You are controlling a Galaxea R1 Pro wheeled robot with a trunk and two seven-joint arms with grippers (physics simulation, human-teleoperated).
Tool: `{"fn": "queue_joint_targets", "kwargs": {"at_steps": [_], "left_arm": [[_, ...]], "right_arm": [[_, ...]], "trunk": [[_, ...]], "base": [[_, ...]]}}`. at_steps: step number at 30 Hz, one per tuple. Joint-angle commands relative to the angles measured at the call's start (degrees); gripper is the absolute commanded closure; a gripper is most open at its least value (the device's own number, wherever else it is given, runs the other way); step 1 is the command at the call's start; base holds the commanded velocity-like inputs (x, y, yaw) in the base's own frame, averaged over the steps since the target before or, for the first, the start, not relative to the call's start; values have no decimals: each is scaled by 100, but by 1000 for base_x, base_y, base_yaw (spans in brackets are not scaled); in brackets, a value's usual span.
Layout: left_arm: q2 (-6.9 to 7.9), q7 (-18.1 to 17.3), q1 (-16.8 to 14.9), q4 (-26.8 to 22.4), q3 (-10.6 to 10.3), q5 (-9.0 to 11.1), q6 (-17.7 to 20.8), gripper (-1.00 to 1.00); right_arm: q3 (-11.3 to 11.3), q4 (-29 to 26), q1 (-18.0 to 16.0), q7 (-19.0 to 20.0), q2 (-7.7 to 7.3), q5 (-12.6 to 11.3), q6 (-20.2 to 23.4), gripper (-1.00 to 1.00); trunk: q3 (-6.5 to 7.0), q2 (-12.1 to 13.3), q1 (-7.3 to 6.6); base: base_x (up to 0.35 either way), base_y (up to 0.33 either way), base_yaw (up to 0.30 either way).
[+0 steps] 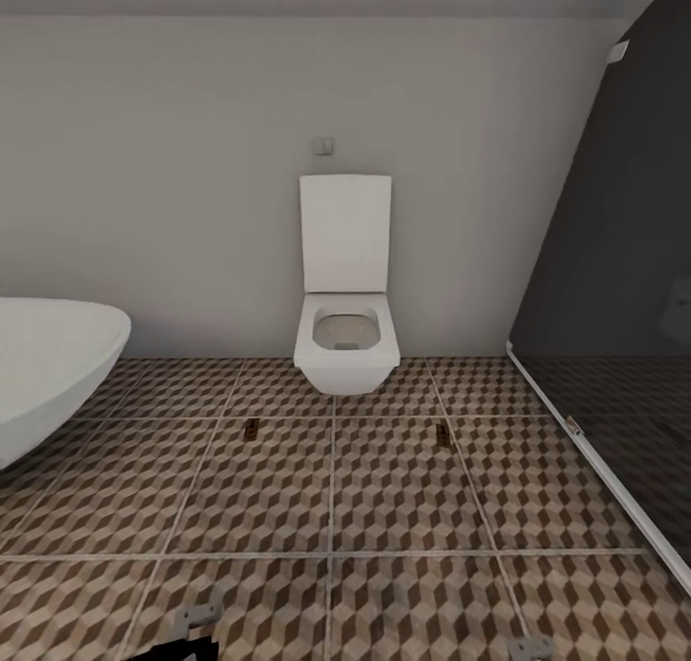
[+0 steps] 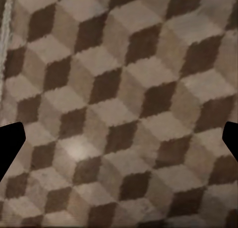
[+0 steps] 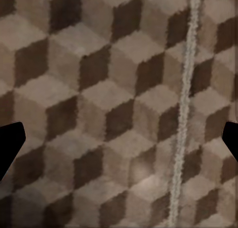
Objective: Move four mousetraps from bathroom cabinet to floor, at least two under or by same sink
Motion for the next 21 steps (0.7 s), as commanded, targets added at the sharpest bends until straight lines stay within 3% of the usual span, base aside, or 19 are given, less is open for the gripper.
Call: {"fn": "queue_joint_targets", "kwargs": {"at_steps": [1,10,21], "left_arm": [[6,41,14,-27,-23,-2,10,-100],[4,41,191,-52,-23,9,9,-100],[4,41,395,-57,-23,11,9,-100]], "right_arm": [[48,-6,18,-30,-4,-57,-7,-100],[49,21,170,-9,-1,-65,-4,-100],[43,67,328,10,-9,-71,2,-100]], "trunk": [[18,0,-4],[217,13,-27],[415,454,-269]], "base": [[0,0,0],[0,0,0],[0,0,0]]}}
